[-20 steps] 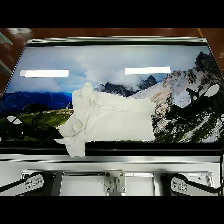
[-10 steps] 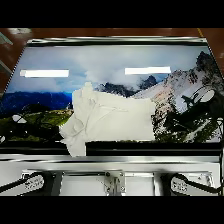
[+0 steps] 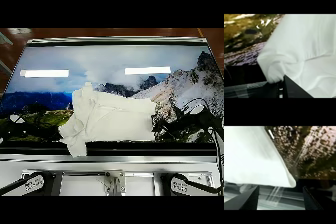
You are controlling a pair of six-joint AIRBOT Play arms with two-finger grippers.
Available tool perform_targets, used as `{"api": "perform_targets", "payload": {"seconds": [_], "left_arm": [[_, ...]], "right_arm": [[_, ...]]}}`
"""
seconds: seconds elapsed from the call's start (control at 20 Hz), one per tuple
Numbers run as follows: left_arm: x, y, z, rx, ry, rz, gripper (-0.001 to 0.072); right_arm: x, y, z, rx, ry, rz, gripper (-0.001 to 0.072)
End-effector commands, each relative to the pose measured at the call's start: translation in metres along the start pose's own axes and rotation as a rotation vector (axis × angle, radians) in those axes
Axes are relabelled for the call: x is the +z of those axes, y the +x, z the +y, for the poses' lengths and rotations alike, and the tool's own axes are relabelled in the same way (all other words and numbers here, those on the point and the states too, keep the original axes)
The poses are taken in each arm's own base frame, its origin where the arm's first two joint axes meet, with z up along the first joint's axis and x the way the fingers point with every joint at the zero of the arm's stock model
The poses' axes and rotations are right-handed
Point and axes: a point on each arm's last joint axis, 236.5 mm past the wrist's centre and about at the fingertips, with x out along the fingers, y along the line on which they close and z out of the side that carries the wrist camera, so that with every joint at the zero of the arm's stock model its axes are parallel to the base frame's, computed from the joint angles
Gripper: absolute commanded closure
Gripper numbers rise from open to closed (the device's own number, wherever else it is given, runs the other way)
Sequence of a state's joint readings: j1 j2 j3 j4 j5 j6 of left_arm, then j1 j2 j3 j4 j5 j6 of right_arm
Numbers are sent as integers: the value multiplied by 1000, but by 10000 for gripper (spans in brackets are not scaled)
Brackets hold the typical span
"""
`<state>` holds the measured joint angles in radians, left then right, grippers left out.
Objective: Fold the shirts.
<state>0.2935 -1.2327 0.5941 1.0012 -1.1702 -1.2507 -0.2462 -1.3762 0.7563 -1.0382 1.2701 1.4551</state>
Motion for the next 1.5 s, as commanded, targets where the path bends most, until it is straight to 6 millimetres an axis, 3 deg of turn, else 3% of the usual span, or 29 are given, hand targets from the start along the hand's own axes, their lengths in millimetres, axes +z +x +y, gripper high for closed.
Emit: {"api": "perform_targets", "payload": {"seconds": [0.0,0.15,0.2,0.25,0.3,0.4,0.5,0.6,0.65,0.75,0.8,0.85,0.9,0.95,1.05,1.15,1.2,1.3,1.45], "left_arm": [[1,-1,-1,0,5,-5,658],[1,-2,-1,0,6,-6,658],[1,-2,-1,0,6,-6,658],[1,-2,-1,0,6,-6,658],[1,-2,-1,0,6,-6,658],[8,-8,-4,3,22,-31,660],[36,-42,-15,37,77,-156,662],[74,-117,-49,78,196,-385,661],[88,-172,-78,93,280,-539,661],[89,-294,-148,110,444,-874,660],[73,-368,-189,114,531,-1089,660],[43,-442,-229,114,610,-1319,659],[6,-503,-261,107,672,-1523,660],[-41,-557,-288,92,729,-1718,659],[-122,-618,-322,63,810,-1970,659],[-169,-633,-335,57,862,-2049,659],[-175,-628,-335,63,873,-2036,659],[-160,-604,-326,127,874,-1912,659],[-129,-570,-292,277,820,-1729,659]], "right_arm": [[3,22,8,10,24,-11,50],[-3,47,20,-10,-10,29,53],[-2,53,23,-22,-12,22,105],[2,55,26,-27,-18,3,330],[4,54,32,-16,-22,-2,643],[7,43,55,44,-73,-10,643],[20,11,84,82,-172,-90,644],[36,-50,129,122,-359,-263,644],[38,-91,158,143,-477,-379,644],[22,-207,227,185,-720,-706,643],[4,-270,257,207,-798,-899,644],[-21,-334,281,221,-861,-1100,643],[-55,-395,296,232,-896,-1292,643],[-88,-439,304,253,-903,-1422,643],[-151,-491,308,283,-921,-1573,643],[-188,-503,308,311,-939,-1602,643],[-192,-497,305,305,-940,-1575,643],[-187,-469,293,247,-920,-1455,643],[-177,-439,270,170,-849,-1317,643]]}}
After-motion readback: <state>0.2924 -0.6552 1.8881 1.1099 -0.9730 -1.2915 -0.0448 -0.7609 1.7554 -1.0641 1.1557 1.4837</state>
